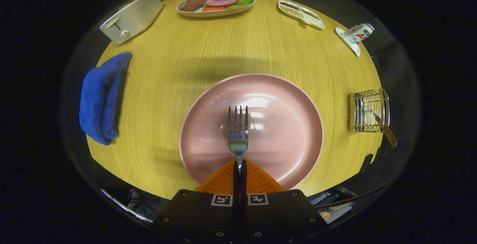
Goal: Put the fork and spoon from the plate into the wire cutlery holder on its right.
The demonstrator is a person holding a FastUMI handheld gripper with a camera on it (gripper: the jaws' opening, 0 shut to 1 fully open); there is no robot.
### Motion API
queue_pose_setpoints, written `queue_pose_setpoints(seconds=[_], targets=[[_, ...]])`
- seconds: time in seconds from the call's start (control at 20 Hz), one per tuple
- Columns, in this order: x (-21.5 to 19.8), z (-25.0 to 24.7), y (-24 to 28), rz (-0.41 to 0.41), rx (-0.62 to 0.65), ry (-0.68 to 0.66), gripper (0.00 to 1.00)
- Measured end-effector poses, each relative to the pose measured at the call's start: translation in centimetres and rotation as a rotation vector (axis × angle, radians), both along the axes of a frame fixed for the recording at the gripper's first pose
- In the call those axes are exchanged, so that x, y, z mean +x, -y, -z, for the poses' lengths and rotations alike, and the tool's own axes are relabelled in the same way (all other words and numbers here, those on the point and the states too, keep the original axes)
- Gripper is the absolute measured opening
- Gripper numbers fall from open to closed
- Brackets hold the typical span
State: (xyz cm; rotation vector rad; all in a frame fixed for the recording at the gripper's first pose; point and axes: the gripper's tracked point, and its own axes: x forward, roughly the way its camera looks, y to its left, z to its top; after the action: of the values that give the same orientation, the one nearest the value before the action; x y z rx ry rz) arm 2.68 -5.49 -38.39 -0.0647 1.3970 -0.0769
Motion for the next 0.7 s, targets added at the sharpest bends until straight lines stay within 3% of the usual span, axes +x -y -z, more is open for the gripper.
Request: queue_pose_setpoints(seconds=[0.35, 0.7], targets=[[1.7, -4.1, 4.4, 0.053, -0.074, 0.030, 0.01], [2.2, -9.9, 12.8, 0.160, -0.207, 0.041, 0.01]])
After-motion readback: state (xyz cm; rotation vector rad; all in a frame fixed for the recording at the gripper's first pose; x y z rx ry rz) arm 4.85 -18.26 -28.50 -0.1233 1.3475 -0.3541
